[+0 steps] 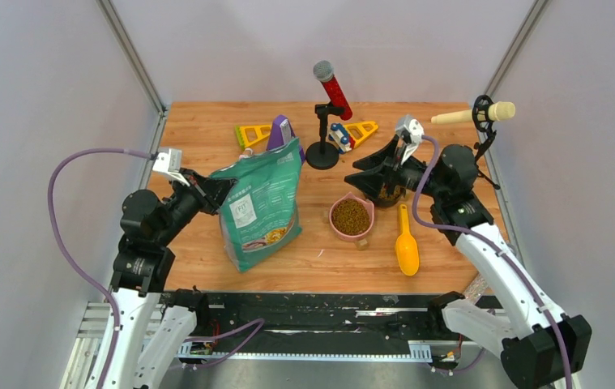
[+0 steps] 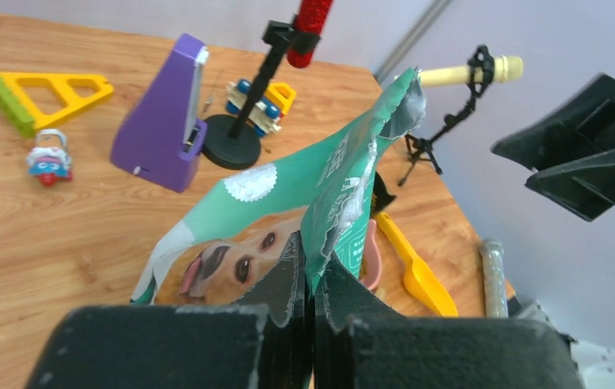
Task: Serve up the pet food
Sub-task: Adjust the pet food bag at the center of the board.
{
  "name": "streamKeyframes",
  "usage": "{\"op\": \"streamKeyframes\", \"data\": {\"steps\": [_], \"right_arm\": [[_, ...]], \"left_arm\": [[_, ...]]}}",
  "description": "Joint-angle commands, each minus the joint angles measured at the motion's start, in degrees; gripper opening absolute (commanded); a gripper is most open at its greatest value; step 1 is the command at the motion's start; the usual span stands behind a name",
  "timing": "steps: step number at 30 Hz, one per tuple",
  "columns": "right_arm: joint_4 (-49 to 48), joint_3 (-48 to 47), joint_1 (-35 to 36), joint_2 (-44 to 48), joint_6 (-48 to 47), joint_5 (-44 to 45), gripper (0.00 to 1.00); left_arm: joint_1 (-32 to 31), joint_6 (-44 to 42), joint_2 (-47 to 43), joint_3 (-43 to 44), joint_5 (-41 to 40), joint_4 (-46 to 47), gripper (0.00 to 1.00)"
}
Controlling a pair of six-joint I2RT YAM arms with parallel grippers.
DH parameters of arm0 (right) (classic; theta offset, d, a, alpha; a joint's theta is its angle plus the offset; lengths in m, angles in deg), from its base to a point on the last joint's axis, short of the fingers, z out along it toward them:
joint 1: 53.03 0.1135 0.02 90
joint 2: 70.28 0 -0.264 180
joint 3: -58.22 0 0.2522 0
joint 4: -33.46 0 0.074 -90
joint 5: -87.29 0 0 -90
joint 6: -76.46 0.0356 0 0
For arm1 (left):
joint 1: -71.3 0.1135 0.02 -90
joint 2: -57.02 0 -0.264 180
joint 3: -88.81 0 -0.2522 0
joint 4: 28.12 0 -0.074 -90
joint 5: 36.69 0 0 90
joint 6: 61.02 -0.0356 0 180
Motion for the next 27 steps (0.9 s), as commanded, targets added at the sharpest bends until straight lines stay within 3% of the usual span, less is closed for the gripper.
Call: {"op": "streamKeyframes", "data": {"steps": [1, 6, 12, 17, 23, 27], "right_arm": [[-1.9, -5.0, 1.4, -3.8, -7.6, -13.6, 0.62], [1.5, -12.4, 2.7, -12.8, -16.0, -19.0, 0.8], [6.0, -18.6, 4.9, -20.5, -26.4, -24.3, 0.86], [8.1, -20.5, 8.3, -23.8, -33.5, -22.4, 0.87], [6.7, -25.0, 8.8, -28.1, -32.4, -22.8, 0.85], [6.7, -27.1, 8.8, -30.1, -30.5, -25.5, 0.71]], "left_arm": [[-0.2, -1.0, 0.1, 3.8, 11.4, 14.8, 0.0], [-0.2, -1.9, -0.1, 3.1, 17.5, 17.0, 0.0], [-0.2, -2.9, -1.1, 2.6, 21.1, 19.7, 0.0], [-0.2, -3.2, -1.3, 2.4, 23.2, 20.8, 0.0], [-0.2, -4.4, -1.8, 2.0, 24.7, 20.7, 0.0], [-0.2, -5.0, -2.2, 1.7, 24.6, 20.7, 0.0]]}}
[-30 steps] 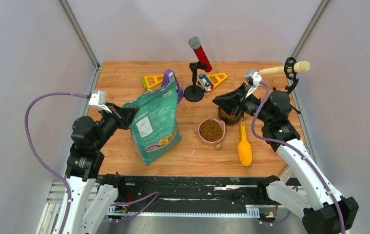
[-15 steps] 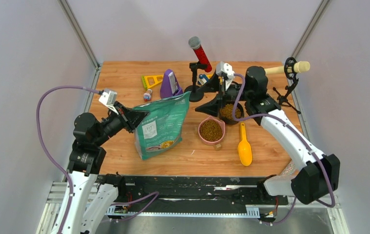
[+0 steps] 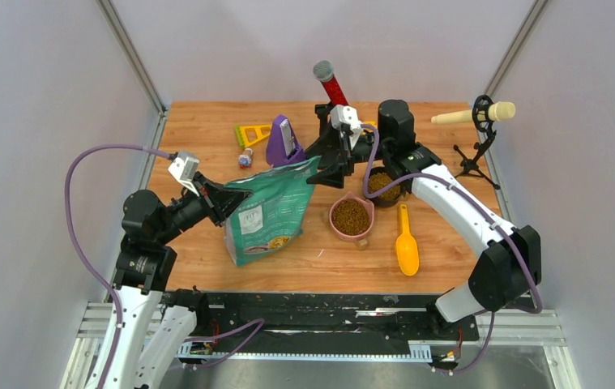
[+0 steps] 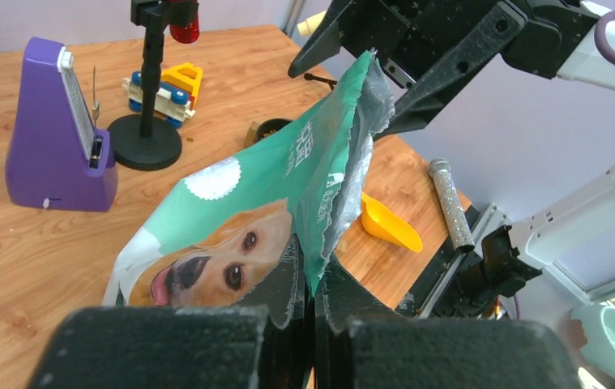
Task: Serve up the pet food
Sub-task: Adjust the pet food bag at the center of the board.
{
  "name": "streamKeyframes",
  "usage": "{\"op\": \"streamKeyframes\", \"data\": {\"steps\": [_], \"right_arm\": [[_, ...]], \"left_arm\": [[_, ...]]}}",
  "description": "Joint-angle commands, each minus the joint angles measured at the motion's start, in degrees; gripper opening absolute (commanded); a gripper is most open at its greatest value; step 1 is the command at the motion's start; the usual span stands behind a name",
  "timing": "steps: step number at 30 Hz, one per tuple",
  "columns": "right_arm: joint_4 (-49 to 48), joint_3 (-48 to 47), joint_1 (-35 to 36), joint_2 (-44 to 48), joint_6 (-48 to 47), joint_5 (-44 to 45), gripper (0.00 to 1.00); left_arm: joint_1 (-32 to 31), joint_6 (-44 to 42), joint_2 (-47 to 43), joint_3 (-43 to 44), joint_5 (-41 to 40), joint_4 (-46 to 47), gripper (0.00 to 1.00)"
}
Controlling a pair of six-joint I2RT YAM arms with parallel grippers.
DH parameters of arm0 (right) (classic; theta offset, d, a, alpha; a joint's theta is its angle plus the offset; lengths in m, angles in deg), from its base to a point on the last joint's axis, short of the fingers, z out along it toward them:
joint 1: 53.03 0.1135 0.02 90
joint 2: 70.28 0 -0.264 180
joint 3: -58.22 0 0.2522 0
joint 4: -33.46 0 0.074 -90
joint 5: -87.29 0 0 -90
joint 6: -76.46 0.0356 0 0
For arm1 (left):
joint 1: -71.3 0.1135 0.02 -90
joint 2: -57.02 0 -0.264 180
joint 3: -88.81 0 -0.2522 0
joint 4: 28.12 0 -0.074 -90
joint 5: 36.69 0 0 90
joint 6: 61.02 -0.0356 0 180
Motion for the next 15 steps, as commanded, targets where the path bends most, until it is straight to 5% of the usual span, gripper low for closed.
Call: {"op": "streamKeyframes", "data": {"steps": [1, 4, 7, 10, 12, 13, 15], "right_arm": [[-1.5, -3.5, -0.1, -1.3, -0.6, -5.0, 0.65], [-0.2, -3.6, 0.0, -1.6, -0.7, -5.2, 0.4], [3.9, -6.1, -0.1, -2.5, 0.0, -5.0, 0.01], [5.2, -7.2, 0.0, -2.2, 1.7, -4.0, 0.0], [5.6, -7.0, 0.5, -0.9, 4.0, -1.2, 0.0], [5.7, -6.8, 0.9, -0.2, 4.9, 0.2, 0.0], [6.4, -5.9, 1.9, 1.5, 5.6, 1.4, 0.0]], "left_arm": [[-0.3, 0.0, -3.0, 3.1, 4.7, 14.9, 0.0], [-0.3, -1.1, -3.0, 3.9, 4.2, 13.4, 0.0], [-0.3, -1.9, -3.3, 4.3, 3.6, 12.1, 0.0], [-0.3, -2.2, -3.5, 4.8, 1.8, 10.3, 0.03], [-0.3, -3.0, -3.0, 6.2, -1.2, 7.1, 0.39], [-0.3, -3.5, -2.8, 6.8, -1.9, 6.2, 0.71], [-0.3, -3.0, -1.7, 7.7, -2.3, 6.3, 0.96]]}}
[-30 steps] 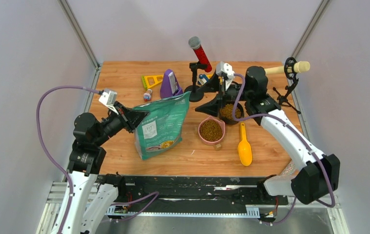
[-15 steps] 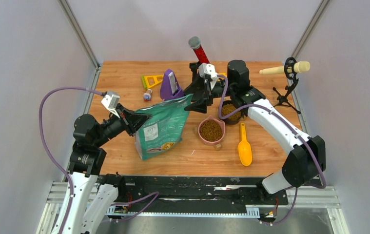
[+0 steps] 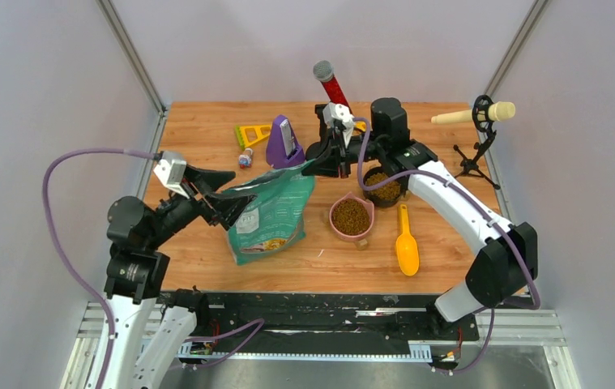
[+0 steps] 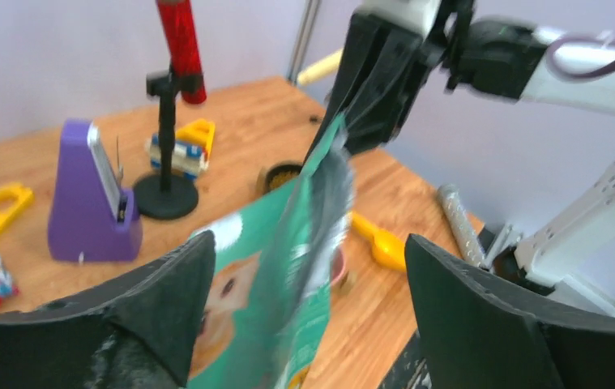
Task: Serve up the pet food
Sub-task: Adjust the pet food bag at the center of the board, then close the pet food bag at the center of the board.
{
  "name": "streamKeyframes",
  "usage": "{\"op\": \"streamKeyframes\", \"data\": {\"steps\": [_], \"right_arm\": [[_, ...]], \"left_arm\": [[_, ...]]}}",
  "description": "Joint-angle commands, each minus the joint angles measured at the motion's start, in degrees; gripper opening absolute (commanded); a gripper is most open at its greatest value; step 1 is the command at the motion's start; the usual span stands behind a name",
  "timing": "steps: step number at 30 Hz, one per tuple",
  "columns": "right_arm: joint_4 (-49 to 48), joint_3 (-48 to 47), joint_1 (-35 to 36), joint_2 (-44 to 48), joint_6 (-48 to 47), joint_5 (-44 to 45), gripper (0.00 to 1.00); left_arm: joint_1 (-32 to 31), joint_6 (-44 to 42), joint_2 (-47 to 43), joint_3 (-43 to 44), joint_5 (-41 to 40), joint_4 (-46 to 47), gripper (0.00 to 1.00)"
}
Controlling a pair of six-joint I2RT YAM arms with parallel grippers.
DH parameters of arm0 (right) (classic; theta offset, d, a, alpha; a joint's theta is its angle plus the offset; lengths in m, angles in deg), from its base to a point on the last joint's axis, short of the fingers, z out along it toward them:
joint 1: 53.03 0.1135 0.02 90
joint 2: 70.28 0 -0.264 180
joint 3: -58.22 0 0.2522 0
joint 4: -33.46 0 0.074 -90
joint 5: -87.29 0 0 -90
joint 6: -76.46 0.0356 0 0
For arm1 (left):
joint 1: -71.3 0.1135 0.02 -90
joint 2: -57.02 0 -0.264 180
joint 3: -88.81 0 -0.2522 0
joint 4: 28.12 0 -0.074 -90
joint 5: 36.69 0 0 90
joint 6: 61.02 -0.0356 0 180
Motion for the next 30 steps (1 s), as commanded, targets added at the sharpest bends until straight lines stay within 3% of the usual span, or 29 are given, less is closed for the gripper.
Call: {"op": "streamKeyframes", "data": {"steps": [1, 6, 14, 19, 23, 30], "right_arm": [[0.9, -1.4, 2.2, 4.9, 3.6, 3.5, 0.0], [5.2, -3.5, 4.4, 6.5, 13.8, 10.8, 0.0], [15.4, -7.5, 4.4, 7.1, 27.5, 19.8, 0.0], [18.9, -8.1, 4.4, 7.5, 28.0, 22.8, 0.0], [18.8, -8.1, 4.4, 7.6, 25.1, 19.1, 0.0], [18.3, -8.2, 4.4, 8.4, 24.3, 20.9, 0.0]], "left_arm": [[-0.2, 0.3, 0.8, 5.3, 0.9, 9.2, 0.98], [-0.3, 3.9, 11.4, 9.4, 14.2, 18.8, 1.0], [-4.0, -12.9, 22.3, 18.2, 22.9, 10.2, 1.0], [-9.7, -23.8, 23.6, 19.4, 21.3, 3.4, 1.0], [-10.5, -26.4, 26.1, 19.7, 15.8, -0.9, 1.0], [-10.7, -27.2, 30.0, 20.2, 12.7, -6.1, 1.0]]}}
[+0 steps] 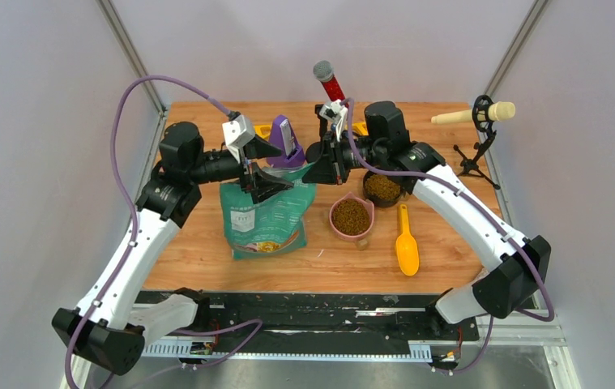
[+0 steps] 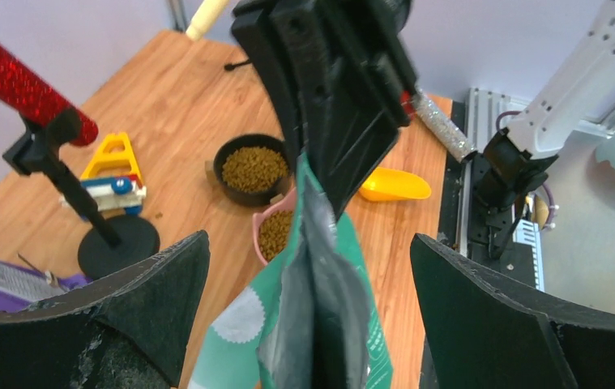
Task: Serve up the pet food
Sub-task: Close the pet food bag at the center of the board.
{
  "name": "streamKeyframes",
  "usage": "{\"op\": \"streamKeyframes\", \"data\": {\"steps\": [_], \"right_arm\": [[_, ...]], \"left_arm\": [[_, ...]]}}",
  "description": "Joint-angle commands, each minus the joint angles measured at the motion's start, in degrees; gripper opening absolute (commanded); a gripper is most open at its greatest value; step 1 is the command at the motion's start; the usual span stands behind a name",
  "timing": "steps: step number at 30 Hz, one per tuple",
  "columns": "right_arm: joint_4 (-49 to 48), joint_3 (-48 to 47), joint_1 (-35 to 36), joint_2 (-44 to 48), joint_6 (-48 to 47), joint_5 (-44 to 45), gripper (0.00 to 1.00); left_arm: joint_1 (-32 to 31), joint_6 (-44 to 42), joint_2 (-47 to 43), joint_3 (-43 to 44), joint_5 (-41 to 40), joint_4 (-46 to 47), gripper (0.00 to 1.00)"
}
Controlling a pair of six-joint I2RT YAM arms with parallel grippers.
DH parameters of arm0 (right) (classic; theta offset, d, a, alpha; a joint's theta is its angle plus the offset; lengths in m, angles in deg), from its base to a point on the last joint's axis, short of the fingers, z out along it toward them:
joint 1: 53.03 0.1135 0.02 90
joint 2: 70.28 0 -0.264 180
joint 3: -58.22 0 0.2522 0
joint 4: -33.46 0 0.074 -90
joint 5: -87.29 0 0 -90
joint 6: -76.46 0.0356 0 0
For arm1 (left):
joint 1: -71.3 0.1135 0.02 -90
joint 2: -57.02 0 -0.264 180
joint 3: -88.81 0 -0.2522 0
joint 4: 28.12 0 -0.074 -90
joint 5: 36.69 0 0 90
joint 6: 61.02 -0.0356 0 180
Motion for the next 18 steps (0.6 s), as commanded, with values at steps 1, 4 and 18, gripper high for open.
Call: {"op": "streamKeyframes", "data": {"steps": [1, 4, 18], "right_arm": [[-0.5, -3.2, -0.4, 4.6, -1.0, 0.2, 0.0], [-1.0, -2.7, -0.4, 5.7, -2.0, -0.2, 0.0], [-1.7, 0.2, -0.4, 8.6, -7.7, -3.0, 0.0]], "left_arm": [[-0.2, -3.4, 1.4, 1.6, -4.1, -5.0, 1.0], [-0.2, -4.7, 1.1, 1.4, -5.2, -6.0, 1.0], [-1.5, -5.8, 7.1, 19.8, -2.9, -11.0, 1.0]]}}
